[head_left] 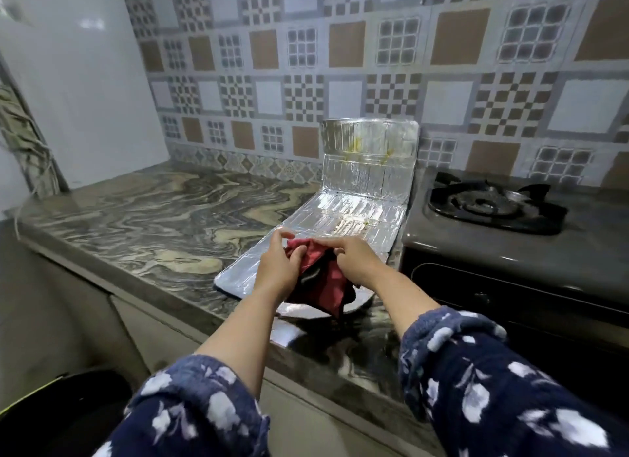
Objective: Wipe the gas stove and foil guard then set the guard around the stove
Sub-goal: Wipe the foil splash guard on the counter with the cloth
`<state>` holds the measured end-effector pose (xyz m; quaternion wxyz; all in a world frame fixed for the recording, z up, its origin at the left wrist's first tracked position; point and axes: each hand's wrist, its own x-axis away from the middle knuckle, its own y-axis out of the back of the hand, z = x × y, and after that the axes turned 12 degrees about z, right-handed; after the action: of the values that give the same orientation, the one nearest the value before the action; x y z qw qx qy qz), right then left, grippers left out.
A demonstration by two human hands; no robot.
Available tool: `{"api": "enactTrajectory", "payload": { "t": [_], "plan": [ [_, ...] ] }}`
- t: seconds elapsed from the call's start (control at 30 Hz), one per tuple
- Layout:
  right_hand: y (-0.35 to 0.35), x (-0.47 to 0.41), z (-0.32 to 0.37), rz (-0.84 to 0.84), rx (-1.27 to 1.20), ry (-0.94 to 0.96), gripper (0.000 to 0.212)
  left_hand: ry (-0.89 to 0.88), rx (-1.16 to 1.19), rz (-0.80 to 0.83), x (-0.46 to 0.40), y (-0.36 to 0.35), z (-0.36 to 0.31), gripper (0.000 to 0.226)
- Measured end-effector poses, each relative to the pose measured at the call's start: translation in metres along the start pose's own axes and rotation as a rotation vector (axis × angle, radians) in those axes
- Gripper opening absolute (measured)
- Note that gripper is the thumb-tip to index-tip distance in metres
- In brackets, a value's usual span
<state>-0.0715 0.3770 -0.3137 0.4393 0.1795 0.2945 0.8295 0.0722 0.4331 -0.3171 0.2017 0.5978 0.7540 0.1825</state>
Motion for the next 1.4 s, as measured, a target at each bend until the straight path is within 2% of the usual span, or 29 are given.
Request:
{"api": "enactTrajectory", "payload": {
  "t": [0.2, 0.27, 0.33, 0.43, 0.53, 0.6, 0.73, 0.83, 1.07, 1.23, 1.33, 1.4],
  "plan": [
    [-0.052, -0.074, -0.004, 0.086, 0.121, -0.192, 0.072, -0.003, -0.124, 0.198, -0.064, 0.026, 0.077, 0.023],
    [-0.068, -0.082, -0.009, 0.101, 0.241, -0.249, 0.071, -0.043, -0.221, 0.283, -0.079, 0.03, 0.101, 0.026],
    [-0.076, -0.084, -0.008, 0.079, 0.414, -0.289, 0.061, -0.095, -0.38, 0.344, -0.091, 0.035, 0.119, 0.029],
    [-0.082, -0.086, -0.007, 0.017, 0.627, -0.124, 0.054, -0.157, -0.605, 0.296, -0.092, 0.049, 0.136, 0.035],
    [-0.096, -0.089, -0.006, 0.181, 0.715, 0.07, 0.056, -0.187, -0.699, 0.16, -0.083, 0.064, 0.158, 0.038],
    [-0.11, -0.091, -0.009, 0.296, 0.769, 0.085, 0.054, -0.137, -0.747, 0.183, -0.078, 0.072, 0.174, 0.044],
    [-0.129, -0.102, -0.006, 0.301, 0.786, 0.036, 0.057, -0.053, -0.798, 0.328, -0.074, 0.077, 0.185, 0.055],
    [-0.138, -0.122, -0.001, 0.305, 0.786, 0.025, 0.054, -0.062, -0.836, 0.335, -0.072, 0.076, 0.184, 0.055],
    [-0.126, -0.174, -0.016, 0.191, 0.748, -0.057, 0.05, -0.011, -0.894, 0.345, -0.073, 0.078, 0.184, 0.057],
    [-0.095, -0.18, -0.033, 0.168, 0.623, -0.21, 0.063, 0.01, -0.873, 0.358, -0.075, 0.079, 0.183, 0.056],
    [-0.092, -0.16, -0.029, 0.275, 0.616, -0.273, 0.066, 0.022, -0.877, 0.353, -0.075, 0.079, 0.181, 0.056],
    [-0.091, -0.147, -0.021, 0.347, 0.632, -0.216, 0.064, 0.029, -0.879, 0.353, -0.075, 0.078, 0.179, 0.056]
  ]
}}
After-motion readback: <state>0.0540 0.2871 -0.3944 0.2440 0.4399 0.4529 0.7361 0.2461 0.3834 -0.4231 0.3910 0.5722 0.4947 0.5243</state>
